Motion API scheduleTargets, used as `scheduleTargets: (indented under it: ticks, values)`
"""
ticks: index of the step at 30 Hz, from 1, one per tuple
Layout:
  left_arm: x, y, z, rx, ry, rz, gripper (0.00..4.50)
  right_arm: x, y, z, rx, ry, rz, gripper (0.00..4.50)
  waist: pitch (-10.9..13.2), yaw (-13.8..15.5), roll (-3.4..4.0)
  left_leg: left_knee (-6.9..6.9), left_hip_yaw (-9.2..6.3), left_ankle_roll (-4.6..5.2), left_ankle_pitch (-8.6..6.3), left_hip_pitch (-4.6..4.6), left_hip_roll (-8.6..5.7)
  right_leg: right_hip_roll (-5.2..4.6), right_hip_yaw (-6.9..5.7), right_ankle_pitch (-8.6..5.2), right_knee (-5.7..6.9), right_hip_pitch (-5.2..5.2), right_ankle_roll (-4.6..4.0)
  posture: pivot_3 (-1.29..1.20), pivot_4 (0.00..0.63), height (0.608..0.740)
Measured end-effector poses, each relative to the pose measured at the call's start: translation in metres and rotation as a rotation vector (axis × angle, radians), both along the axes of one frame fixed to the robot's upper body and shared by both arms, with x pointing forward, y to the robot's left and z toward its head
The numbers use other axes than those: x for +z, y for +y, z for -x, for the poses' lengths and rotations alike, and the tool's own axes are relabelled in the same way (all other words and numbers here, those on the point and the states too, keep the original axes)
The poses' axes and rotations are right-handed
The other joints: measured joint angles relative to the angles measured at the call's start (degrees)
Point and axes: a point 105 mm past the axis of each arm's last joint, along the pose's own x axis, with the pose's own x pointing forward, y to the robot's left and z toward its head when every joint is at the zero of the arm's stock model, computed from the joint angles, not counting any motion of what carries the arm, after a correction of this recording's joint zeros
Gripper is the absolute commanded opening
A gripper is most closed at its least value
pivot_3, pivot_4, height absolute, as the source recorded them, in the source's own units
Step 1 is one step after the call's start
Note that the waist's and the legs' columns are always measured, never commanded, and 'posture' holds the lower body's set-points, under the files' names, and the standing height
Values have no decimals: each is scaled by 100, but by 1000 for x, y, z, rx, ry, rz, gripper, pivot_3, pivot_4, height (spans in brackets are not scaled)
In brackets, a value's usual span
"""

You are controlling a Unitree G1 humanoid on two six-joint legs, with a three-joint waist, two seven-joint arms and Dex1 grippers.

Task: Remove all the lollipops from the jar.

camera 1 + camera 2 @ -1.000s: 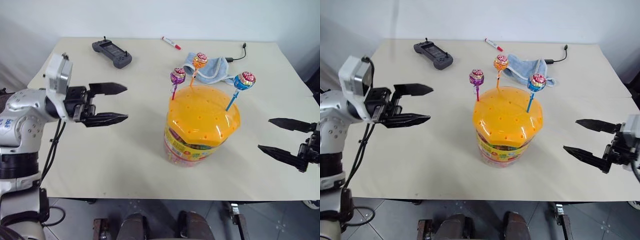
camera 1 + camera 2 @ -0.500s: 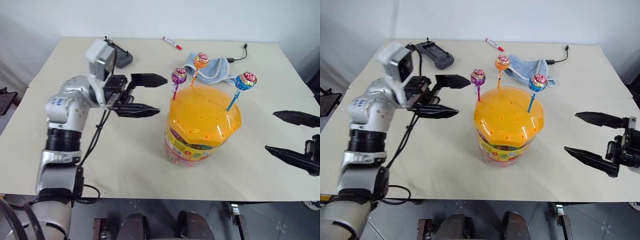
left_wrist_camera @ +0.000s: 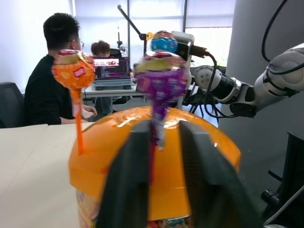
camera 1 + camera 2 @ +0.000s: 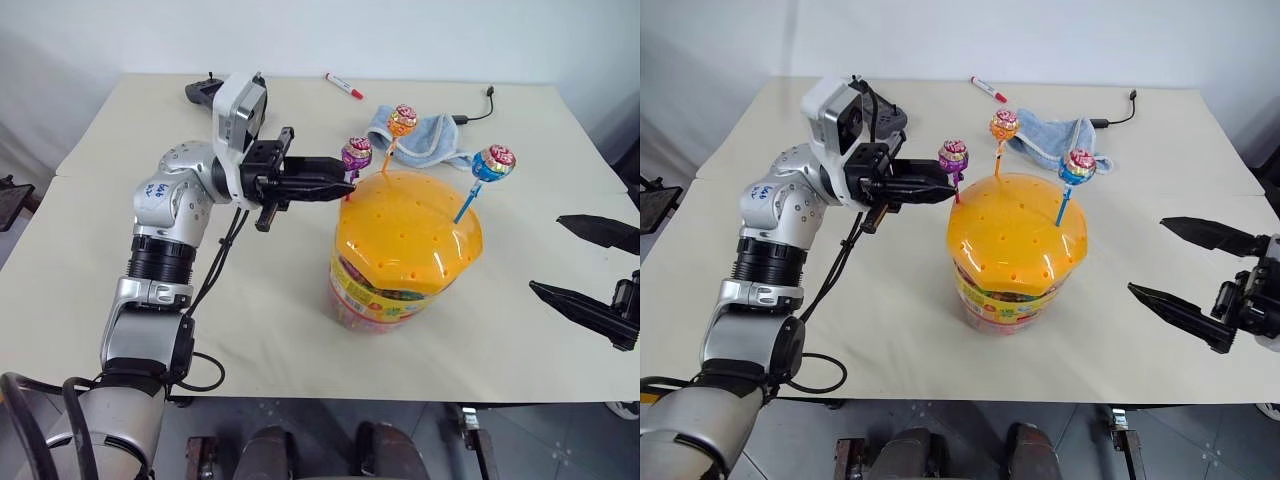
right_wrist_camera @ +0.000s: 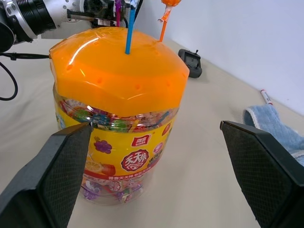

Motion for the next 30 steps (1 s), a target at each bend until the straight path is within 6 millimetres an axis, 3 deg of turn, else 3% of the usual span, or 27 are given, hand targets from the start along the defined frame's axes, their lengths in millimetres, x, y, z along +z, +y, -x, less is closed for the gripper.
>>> scheduleTargets:
  ticks: [3,12,18,20,23,27,30]
  values:
    - [7,-1,-2,9,0,25,11,2,1,2,17,-6,-14,4500,0,-3,0,0,-1,0,0,0,0,0,-1,0,0,0,0,0,150,740]
    - [56,0,-7,107,-5,133,11,4,1,1,26,-17,-18,4500,1,-12,-2,0,-4,0,0,0,0,0,0,0,1,0,0,0,150,740]
    - [57,37,-34,442,107,9,11,3,-1,0,13,-9,-17,4500,1,-27,-1,-4,-7,0,0,5,0,2,1,0,3,-1,0,0,150,740]
    - [48,55,-43,599,159,-92,11,3,-2,0,11,-5,-15,4500,1,-28,-1,-4,-6,0,0,6,0,2,2,0,4,-1,0,0,150,740]
    - [19,94,-53,854,289,-295,11,2,-5,-2,2,1,-18,4500,0,-29,-1,-7,-5,0,0,8,0,3,5,0,4,-1,0,0,150,740]
    - [-53,157,-51,1170,533,-571,11,2,-5,-6,-1,0,-15,4500,1,-30,-2,-6,-4,0,0,10,0,3,11,0,6,-2,0,0,150,740]
    - [-89,181,-40,1280,662,-702,11,-1,-5,-11,11,16,-20,4500,10,7,-17,2,-11,0,0,-1,0,3,14,0,8,-2,0,0,150,740]
